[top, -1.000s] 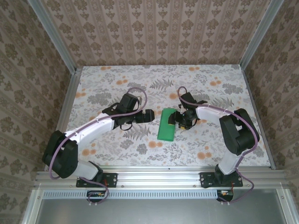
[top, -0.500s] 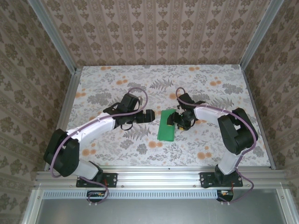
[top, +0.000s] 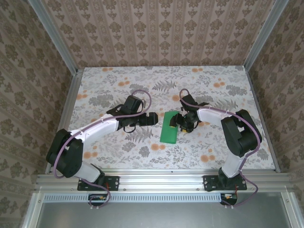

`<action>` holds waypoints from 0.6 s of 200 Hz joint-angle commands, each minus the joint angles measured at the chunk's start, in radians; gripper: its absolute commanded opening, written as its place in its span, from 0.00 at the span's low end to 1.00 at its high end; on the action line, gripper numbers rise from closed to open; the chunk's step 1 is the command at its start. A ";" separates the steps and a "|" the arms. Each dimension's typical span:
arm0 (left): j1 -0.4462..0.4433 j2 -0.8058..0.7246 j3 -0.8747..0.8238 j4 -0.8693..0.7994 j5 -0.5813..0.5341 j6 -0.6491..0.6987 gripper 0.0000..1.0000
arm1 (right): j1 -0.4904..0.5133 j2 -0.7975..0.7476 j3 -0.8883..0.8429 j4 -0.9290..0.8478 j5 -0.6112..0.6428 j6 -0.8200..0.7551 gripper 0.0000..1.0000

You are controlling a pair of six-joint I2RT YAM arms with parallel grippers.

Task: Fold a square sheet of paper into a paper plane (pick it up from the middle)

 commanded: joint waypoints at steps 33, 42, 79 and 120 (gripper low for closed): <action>-0.009 0.023 0.038 0.007 0.024 0.023 0.96 | 0.004 0.049 0.007 0.043 0.002 0.017 0.67; -0.010 0.023 0.037 0.007 0.024 0.022 0.96 | 0.003 0.052 0.008 0.041 0.003 0.015 0.67; -0.012 0.028 0.036 0.011 0.028 0.023 0.94 | 0.005 0.054 0.004 0.067 -0.016 0.029 0.67; -0.016 0.032 0.034 0.012 0.035 0.026 0.94 | 0.006 0.068 0.017 0.054 -0.018 0.017 0.68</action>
